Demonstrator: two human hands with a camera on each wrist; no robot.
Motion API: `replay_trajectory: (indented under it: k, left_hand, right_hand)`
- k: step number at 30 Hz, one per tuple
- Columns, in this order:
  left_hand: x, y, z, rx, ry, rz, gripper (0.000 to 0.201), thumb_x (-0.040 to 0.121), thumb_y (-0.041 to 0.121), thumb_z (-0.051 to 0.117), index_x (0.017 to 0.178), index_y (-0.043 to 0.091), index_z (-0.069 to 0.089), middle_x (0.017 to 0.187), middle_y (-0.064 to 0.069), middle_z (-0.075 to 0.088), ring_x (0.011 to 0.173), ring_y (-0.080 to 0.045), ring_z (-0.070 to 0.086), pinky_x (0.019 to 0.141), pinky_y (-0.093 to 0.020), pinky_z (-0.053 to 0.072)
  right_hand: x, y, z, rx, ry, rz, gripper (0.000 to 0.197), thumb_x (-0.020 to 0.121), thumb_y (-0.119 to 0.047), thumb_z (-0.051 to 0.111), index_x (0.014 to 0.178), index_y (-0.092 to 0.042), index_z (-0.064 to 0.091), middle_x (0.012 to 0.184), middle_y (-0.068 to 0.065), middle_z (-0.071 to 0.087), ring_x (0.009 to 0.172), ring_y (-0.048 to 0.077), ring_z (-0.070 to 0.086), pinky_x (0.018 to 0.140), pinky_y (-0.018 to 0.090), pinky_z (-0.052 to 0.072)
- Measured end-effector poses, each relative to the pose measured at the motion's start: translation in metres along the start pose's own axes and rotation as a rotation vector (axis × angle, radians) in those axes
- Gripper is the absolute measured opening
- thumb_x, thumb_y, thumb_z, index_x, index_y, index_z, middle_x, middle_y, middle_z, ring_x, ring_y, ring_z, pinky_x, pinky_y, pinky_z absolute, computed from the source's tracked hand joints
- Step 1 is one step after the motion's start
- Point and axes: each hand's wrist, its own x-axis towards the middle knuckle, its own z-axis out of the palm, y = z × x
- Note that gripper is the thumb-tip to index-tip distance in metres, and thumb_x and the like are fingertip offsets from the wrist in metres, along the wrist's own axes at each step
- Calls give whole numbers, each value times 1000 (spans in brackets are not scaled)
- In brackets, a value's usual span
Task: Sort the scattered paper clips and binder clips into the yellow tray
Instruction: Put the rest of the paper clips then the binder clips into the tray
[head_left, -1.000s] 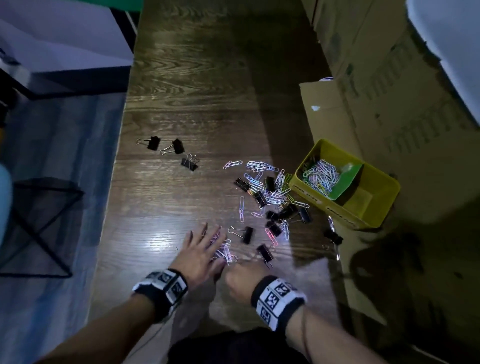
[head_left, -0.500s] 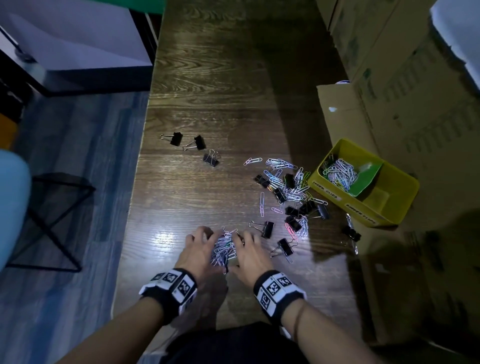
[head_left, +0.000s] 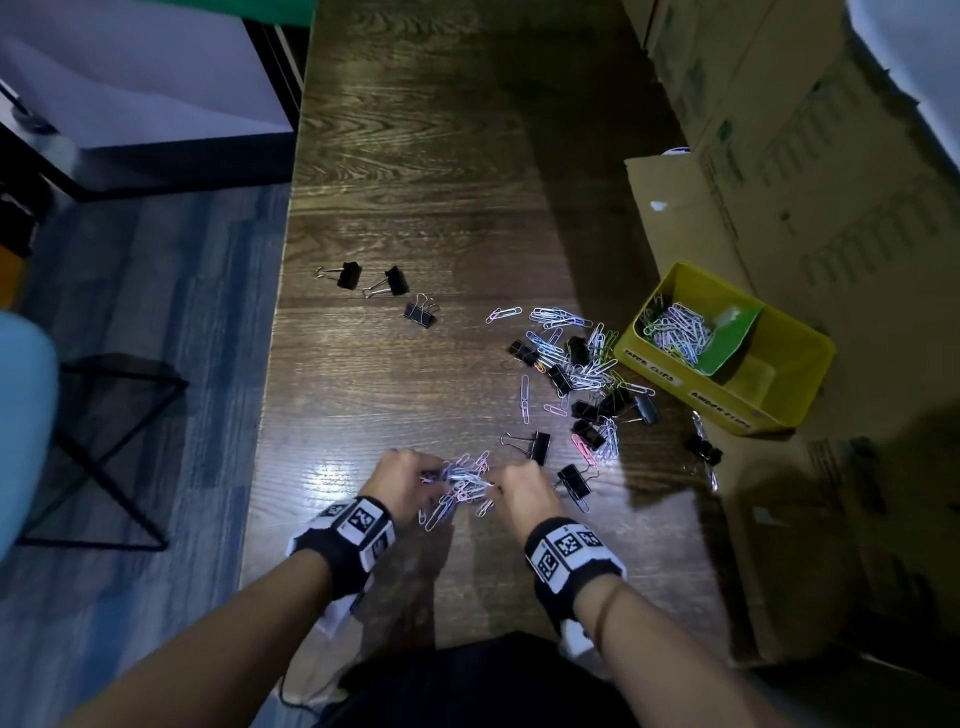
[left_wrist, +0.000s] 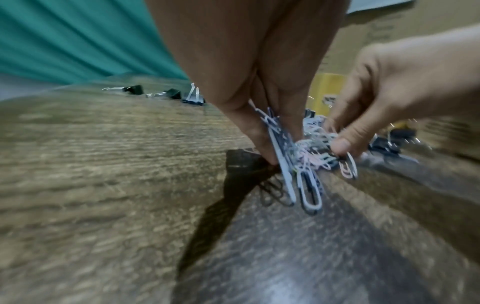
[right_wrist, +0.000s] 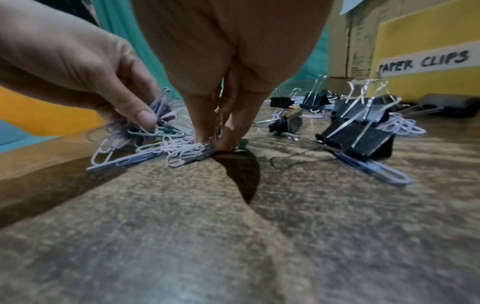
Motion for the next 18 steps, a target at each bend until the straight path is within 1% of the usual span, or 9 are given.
replay_trajectory:
  k: [2,4,7,9,10,12,14,16,18]
  left_hand:
    - [4,-2,-5,-134,-23,-90,17,74,14,76,91,11,74,81,4,67,72,-9,61,68,-13,44]
    - [9,-9,-9,-327,-58,-177,11,71,10,78,81,9,74,79,1,70,73,-12,63,75,-29,53]
    - [14,-17,-13,-541,-92,-269,12,70,5,78,73,15,74,73,-7,73,69,-20,65,72,-33,52]
    - [17,-17,-15,-693,-96,-315,11,68,3,77,74,12,74,74,-10,73,75,-26,64,78,-39,51]
    - [18,-16,-17,-768,-90,-325,12,67,2,77,75,10,74,77,-11,73,79,-29,64,81,-41,51]
    - [19,-10,-22,-864,-57,-330,17,63,2,78,78,8,74,83,-11,73,82,-28,67,81,-39,55]
    - [23,-3,-29,-933,-31,-310,22,61,2,77,82,7,73,87,-11,73,80,-25,69,78,-34,57]
    - [29,9,-38,-986,-38,-292,23,66,1,73,89,2,71,93,-15,72,84,-25,69,78,-33,57]
    - [38,26,-46,-1027,-63,-274,25,69,1,71,94,-1,68,96,-17,71,89,-27,69,77,-33,58]
  right_hand:
    - [0,4,-1,69,16,17,25,90,-15,57,112,-13,68,103,17,69,93,28,65,88,34,51]
    - [-1,7,-3,145,45,23,25,89,-18,60,113,-16,68,108,13,70,98,26,65,92,30,49]
    - [-3,11,-10,255,106,32,26,87,-18,65,112,-12,68,113,11,68,104,22,64,98,26,44]
    - [-6,14,-16,312,126,30,28,85,-20,68,112,-10,68,116,9,67,105,19,63,96,19,42]
    - [-7,16,-17,346,138,31,28,84,-21,69,110,-11,68,115,8,68,103,18,63,95,19,42]
    - [-8,20,-21,445,179,67,27,80,-25,73,105,-14,71,108,6,70,93,20,66,92,27,49]
    - [-9,25,-26,569,235,119,25,75,-25,78,99,-17,74,95,4,72,82,21,67,84,37,54]
    - [-11,30,-35,696,276,155,24,73,-22,80,96,-16,74,87,4,73,80,22,69,81,40,56]
    - [-16,36,-49,784,327,170,24,72,-19,80,95,-15,74,87,6,74,81,24,70,81,38,57]
